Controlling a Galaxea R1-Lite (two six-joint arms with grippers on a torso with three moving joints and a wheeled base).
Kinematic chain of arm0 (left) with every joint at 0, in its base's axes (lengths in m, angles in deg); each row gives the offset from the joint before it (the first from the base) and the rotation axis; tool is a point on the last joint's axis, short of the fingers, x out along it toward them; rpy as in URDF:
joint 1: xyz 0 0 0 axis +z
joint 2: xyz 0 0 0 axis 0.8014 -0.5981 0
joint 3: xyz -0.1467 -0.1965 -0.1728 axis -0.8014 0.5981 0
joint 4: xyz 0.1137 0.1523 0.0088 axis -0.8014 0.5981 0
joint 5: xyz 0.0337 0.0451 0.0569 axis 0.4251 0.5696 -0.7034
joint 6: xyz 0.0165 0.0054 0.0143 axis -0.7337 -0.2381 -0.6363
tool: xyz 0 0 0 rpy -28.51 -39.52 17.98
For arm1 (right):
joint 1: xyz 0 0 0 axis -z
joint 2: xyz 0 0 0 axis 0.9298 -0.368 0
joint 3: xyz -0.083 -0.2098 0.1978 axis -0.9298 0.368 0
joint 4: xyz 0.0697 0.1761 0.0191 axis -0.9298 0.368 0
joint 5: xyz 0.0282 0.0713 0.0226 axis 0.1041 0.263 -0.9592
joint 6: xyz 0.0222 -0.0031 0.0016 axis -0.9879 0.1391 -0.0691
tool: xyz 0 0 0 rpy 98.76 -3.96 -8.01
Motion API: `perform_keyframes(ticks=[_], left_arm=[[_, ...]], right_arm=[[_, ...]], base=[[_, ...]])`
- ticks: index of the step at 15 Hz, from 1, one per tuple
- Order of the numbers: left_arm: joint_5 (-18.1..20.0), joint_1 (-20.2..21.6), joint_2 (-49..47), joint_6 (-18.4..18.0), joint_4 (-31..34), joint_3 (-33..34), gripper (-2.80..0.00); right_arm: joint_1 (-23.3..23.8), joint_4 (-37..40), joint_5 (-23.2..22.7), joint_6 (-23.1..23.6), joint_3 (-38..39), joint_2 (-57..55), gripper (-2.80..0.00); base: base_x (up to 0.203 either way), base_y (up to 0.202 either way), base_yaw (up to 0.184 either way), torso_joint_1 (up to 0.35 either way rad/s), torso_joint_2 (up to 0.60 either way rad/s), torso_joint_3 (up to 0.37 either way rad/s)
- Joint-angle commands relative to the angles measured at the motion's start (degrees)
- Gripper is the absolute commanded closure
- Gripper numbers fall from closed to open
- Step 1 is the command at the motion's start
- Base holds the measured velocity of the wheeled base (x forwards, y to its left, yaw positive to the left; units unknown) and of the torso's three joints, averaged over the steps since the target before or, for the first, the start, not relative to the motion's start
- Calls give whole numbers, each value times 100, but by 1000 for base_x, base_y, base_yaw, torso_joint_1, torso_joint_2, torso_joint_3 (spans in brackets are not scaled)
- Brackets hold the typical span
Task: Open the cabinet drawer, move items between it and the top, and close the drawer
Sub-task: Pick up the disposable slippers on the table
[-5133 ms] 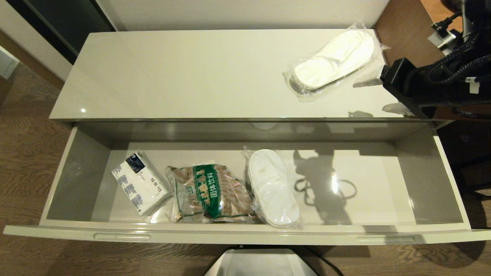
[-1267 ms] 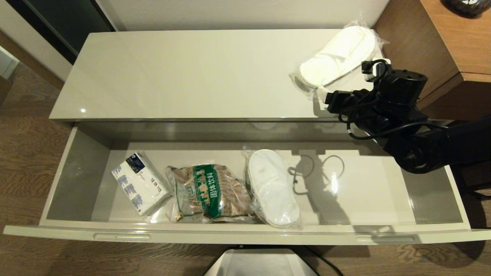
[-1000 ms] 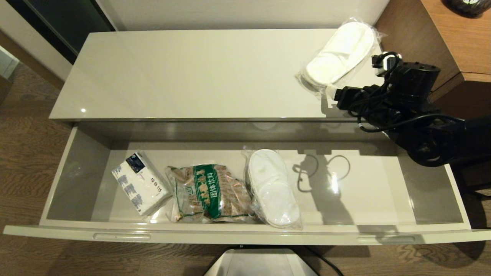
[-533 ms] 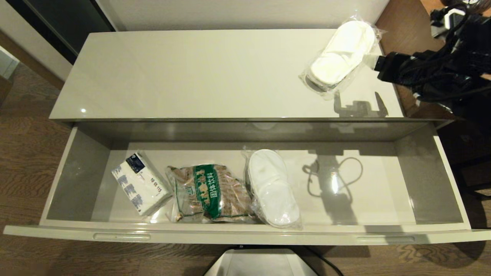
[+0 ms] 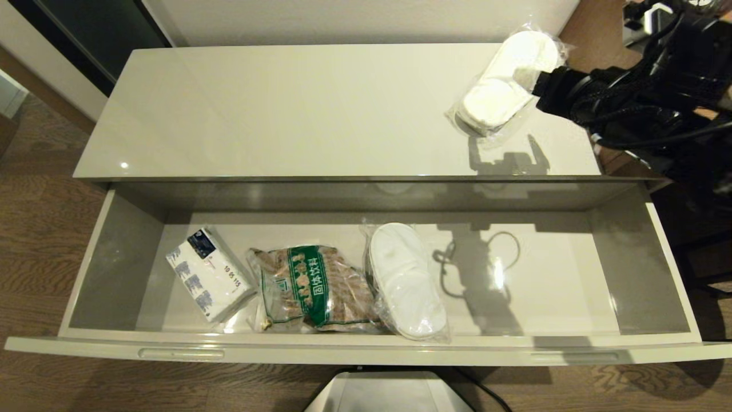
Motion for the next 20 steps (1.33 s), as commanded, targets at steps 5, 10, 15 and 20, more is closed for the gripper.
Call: perform_keyframes(ticks=[5,10,15,20], left_arm=[[-1,2,4,1,0,0,0],[-1,5,4,1,0,0,0],[-1,2,4,1,0,0,0],[-1,2,4,1,0,0,0]], right_arm=[[-369,-707,-77,6,118,-843,-280],[-400,-1206,-23,58,190,-1494,-280],[-280,-1289,134,124,136,-1645,-280],[-127,-1307,225,316,71,-1535,0]], base=[[0,0,0,0,0,0],[0,0,0,0,0,0],[0,0,0,0,0,0],[0,0,0,0,0,0]])
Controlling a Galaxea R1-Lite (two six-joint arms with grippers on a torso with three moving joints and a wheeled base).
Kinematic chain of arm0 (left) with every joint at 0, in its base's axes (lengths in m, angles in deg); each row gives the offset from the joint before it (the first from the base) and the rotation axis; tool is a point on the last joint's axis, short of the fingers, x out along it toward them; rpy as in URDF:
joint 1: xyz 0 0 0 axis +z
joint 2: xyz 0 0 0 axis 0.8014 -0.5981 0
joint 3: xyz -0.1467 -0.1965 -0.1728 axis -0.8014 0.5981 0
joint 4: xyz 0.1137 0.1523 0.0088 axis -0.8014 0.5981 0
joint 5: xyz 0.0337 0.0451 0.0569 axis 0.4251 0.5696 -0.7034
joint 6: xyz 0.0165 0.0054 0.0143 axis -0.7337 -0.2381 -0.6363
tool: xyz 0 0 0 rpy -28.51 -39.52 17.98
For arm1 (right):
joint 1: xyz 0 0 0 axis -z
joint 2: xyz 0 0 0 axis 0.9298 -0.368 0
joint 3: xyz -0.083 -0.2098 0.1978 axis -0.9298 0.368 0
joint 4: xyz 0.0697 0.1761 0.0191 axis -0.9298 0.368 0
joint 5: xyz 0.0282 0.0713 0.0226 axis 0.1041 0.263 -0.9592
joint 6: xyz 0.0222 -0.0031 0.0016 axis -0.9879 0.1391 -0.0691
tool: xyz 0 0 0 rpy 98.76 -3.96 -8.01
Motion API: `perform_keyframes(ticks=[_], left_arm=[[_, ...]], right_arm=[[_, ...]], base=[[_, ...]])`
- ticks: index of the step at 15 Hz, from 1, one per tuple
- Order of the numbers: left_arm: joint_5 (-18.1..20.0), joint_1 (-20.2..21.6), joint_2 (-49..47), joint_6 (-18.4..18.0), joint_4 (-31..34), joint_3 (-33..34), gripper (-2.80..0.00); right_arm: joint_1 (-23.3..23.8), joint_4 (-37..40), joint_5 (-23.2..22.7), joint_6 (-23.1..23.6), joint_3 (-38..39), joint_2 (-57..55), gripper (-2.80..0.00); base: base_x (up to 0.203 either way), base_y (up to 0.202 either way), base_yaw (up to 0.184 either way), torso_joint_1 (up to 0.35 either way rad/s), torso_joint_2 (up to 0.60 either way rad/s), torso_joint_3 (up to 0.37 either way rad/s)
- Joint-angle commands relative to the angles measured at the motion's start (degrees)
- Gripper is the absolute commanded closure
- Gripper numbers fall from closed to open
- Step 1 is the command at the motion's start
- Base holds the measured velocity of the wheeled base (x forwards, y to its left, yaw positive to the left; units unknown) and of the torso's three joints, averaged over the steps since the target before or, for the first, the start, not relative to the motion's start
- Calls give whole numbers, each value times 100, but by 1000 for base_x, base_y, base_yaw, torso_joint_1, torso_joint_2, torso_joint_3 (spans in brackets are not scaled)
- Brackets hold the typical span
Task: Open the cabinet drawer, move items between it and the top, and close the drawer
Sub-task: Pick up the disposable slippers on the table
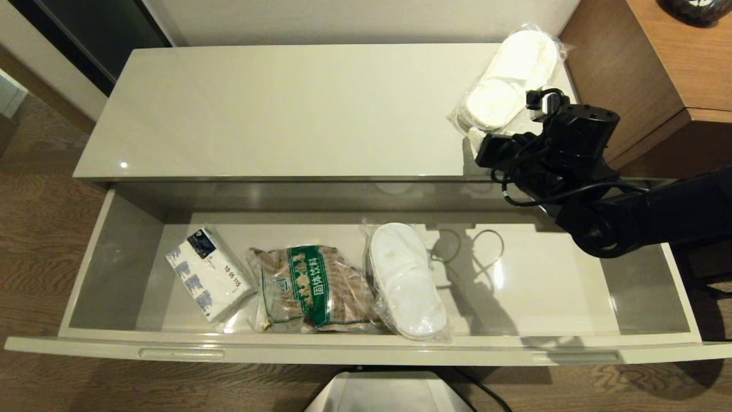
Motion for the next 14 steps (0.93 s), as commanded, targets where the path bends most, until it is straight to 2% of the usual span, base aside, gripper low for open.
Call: perform_keyframes(ticks=[1,7,9,14], left_arm=[[0,2,-2,1,0,0,0],[0,0,1,1,0,0,0],[0,0,1,1,0,0,0],[0,0,1,1,0,0,0]], right_arm=[[62,-29,26,92,-57,72,0],[83,176,39,114,-139,468,0],[124,644,118,90,-217,980,0],[332,2540,176,37,-493,2257,0]], base=[[0,0,0,0,0,0],[0,0,0,0,0,0],[0,0,0,0,0,0],[0,0,0,0,0,0]])
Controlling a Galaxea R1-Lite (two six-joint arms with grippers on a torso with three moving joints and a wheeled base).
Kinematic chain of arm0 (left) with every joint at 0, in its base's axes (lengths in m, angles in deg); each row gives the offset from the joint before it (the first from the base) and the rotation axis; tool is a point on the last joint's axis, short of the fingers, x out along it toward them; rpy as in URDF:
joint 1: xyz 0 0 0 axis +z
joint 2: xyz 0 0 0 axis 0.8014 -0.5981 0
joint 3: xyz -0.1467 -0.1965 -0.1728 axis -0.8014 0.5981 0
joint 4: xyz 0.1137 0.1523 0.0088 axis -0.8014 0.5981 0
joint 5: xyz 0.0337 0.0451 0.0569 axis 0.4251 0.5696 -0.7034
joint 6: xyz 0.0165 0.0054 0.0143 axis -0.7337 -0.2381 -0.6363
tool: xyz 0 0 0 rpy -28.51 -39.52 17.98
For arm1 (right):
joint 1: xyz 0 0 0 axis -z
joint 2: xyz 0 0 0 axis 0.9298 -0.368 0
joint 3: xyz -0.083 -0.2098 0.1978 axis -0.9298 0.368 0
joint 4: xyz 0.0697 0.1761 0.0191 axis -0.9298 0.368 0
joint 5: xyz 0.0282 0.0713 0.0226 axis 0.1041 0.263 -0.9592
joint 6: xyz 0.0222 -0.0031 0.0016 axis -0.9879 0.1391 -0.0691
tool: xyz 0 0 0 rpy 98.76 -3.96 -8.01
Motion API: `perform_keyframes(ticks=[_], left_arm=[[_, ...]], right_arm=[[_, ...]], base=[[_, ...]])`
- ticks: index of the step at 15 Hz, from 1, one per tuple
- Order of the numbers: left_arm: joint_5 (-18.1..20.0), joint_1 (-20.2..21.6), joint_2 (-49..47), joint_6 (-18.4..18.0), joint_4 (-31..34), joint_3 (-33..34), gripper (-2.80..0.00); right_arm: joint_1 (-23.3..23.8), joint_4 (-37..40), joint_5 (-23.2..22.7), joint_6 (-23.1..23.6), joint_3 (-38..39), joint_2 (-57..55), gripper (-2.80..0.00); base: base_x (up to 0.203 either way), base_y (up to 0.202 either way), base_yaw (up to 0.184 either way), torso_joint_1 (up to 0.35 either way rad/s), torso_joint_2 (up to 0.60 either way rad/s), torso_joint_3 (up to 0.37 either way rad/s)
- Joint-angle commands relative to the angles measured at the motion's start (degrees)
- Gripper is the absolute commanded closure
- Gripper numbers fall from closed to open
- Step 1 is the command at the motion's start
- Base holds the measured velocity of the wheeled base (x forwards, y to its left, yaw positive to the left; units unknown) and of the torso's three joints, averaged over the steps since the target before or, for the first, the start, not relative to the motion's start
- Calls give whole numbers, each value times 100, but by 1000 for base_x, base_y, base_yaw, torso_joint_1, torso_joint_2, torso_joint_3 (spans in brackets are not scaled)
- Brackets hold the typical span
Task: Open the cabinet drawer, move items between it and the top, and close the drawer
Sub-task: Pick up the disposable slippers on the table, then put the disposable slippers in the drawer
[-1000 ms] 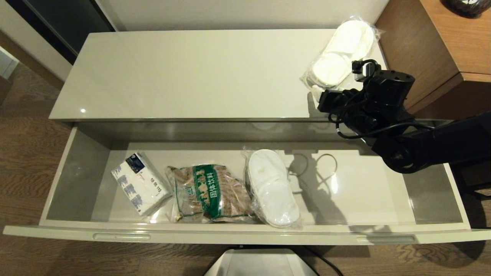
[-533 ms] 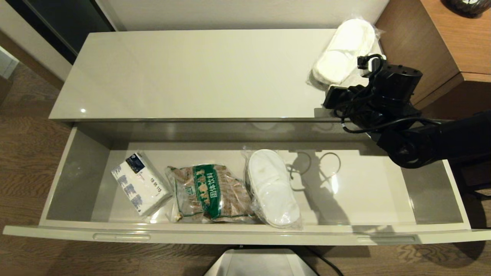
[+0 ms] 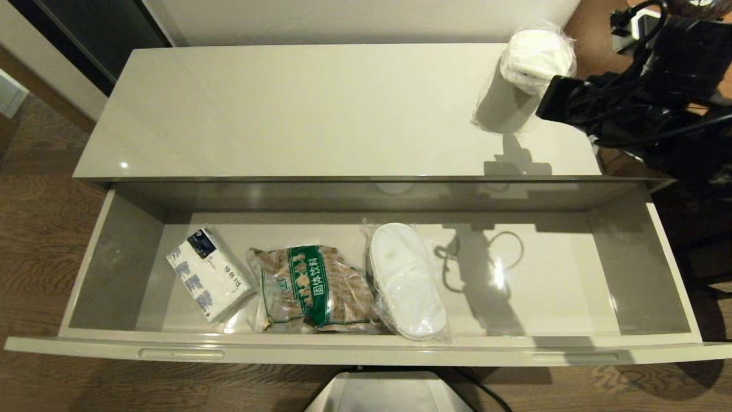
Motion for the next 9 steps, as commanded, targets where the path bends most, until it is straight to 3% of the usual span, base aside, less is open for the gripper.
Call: perform_keyframes(ticks=[1,6,9], left_arm=[[-1,2,2,1,0,0,0],[-1,3,-7,1,0,0,0],[-1,2,2,1,0,0,0]], right_arm=[[27,1150,16,-23,-201,966,0],[-84,4267,53,-502,-1078,2227,0],[-225,5366,386,-629,-1496,2880,0]], base=[[0,0,0,0,0,0],[0,0,0,0,0,0],[0,0,0,0,0,0]])
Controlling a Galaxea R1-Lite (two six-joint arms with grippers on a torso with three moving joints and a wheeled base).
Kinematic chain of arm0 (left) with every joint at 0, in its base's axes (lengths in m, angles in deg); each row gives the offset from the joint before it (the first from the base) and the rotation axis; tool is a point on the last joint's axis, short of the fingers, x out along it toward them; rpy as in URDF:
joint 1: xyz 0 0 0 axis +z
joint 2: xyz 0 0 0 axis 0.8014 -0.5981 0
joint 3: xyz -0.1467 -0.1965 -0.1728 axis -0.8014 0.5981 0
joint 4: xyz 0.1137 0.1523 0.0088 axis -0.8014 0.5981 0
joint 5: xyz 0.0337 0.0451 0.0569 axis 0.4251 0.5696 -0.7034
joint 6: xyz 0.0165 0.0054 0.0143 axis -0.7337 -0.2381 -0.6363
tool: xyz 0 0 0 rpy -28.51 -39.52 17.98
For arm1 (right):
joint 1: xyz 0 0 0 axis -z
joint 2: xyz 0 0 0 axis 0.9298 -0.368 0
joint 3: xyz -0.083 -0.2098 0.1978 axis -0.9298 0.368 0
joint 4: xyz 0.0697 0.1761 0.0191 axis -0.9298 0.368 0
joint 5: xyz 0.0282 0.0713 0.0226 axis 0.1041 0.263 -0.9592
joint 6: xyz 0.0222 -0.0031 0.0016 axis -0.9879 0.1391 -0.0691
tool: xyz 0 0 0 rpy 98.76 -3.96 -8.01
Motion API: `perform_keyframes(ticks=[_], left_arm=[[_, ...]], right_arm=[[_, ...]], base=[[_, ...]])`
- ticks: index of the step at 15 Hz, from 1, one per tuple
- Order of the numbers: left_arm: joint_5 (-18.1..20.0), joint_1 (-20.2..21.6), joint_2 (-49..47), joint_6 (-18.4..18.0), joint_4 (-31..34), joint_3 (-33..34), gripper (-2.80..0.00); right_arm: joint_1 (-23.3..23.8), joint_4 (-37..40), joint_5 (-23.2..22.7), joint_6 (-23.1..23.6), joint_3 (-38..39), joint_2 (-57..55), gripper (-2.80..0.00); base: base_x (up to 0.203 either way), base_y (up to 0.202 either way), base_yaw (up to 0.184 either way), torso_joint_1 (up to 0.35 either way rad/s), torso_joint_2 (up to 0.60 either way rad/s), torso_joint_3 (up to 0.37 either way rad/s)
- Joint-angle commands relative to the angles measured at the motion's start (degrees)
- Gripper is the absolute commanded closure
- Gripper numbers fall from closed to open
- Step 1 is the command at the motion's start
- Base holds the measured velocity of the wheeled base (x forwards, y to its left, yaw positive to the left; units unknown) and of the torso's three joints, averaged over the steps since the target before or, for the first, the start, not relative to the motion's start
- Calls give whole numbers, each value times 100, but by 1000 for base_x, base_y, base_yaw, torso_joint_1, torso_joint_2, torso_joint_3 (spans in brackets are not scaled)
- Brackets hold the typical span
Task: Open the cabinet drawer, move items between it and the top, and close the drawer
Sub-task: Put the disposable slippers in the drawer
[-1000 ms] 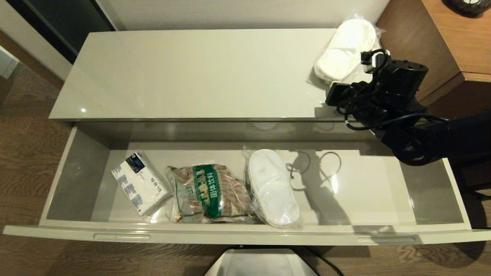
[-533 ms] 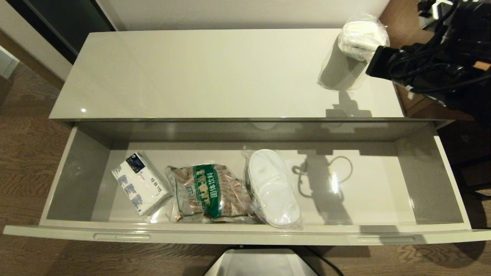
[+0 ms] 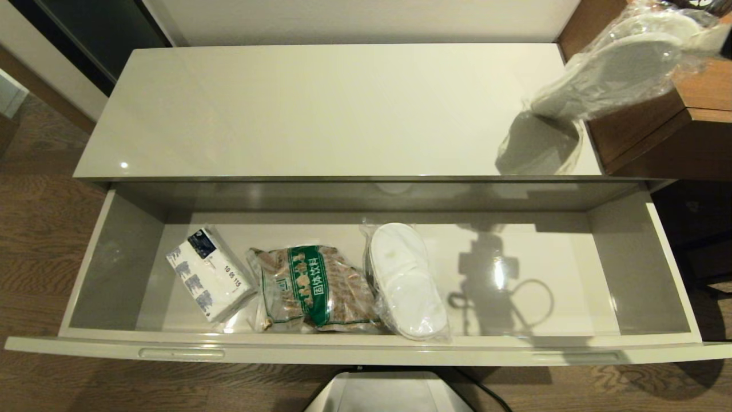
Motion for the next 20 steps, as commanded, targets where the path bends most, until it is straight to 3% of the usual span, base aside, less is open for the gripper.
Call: perform_keyframes(ticks=[1,4,9,16,20], left_arm=[[1,4,3,-2,1,0,0],[1,4,3,-2,1,0,0],[1,6,-5,-2,1,0,0],[1,9,3,-2,1,0,0],[1,10,3,-2,1,0,0]], right_arm=[[-135,788,265,-24,-196,796,0],[-401,1535,849,11,-437,1211,0],[-424,1856,990,-50,-368,1431,0],[-505,1720,951,-282,1268,1984,0],[-503,1675,633,-858,2139,2000,0]], base=[[0,0,0,0,0,0],[0,0,0,0,0,0],[0,0,0,0,0,0],[0,0,0,0,0,0],[0,0,0,0,0,0]])
